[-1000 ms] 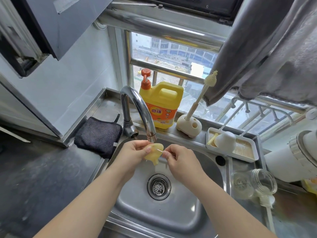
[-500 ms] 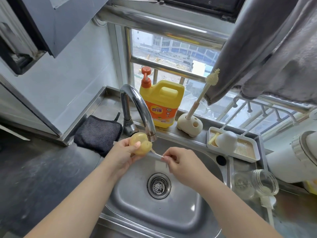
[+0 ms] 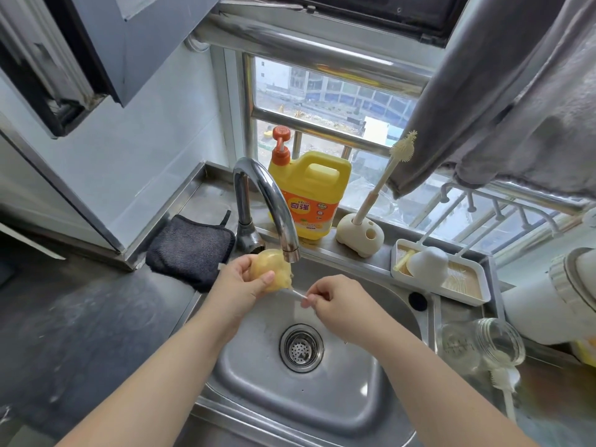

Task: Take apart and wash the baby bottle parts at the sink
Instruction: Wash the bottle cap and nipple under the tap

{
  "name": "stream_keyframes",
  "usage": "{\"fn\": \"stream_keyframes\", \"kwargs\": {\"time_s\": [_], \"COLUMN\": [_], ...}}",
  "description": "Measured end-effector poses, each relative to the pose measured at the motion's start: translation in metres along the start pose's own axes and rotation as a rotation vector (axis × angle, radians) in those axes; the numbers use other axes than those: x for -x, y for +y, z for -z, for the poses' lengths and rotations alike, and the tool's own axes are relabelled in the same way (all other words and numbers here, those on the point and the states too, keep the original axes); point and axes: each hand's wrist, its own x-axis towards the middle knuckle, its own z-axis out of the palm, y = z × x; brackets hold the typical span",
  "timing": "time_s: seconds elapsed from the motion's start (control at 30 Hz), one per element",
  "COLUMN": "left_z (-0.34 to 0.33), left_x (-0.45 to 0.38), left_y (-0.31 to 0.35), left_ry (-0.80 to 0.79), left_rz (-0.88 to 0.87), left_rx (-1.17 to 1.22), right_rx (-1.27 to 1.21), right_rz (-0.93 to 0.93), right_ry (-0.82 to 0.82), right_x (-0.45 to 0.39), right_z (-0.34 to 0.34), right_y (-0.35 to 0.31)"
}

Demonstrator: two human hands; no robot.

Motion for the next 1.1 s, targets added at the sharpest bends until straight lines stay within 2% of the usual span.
{"fn": "stream_keyframes", "kwargs": {"time_s": [0.17, 0.27, 0.4, 0.57, 0.77, 0.9, 1.1], "left_z": [-0.002, -0.005, -0.002, -0.005, 0.000, -0.006, 0.004], "left_x": [0.005, 0.007, 0.002, -0.004, -0.013, -0.012, -0.014], "left_y": [-0.001, -0.005, -0.004, -0.002, 0.004, 0.006, 0.008], "left_ry": [-0.009, -0.022, 0.043, 0.054, 0.066, -0.009, 0.044], "left_rz": [-0.095, -0.082, -0.052, -0.036, -0.022, 0.002, 0.007], "left_rx": [-0.259, -0.245, -0.183, -0.195, -0.157, -0.136, -0.076], "right_rx": [-0.090, -0.024, -0.033, -0.005, -0.016, -0.098, -0.097], "right_rz": [-0.071, -0.062, -0.003, 0.118, 0.130, 0.155, 0.163], "right_ry": [0.002, 0.078, 0.161, 0.183, 0.208, 0.243, 0.166], "right_x": [-0.004, -0.009, -0.008, -0.010, -0.014, -0.019, -0.022], "right_z": [-0.002, -0.016, -0.022, -0.011, -0.008, -0.003, -0.004], "right_y": [-0.005, -0.007, -0.001, 0.002, 0.011, 0.006, 0.009]}}
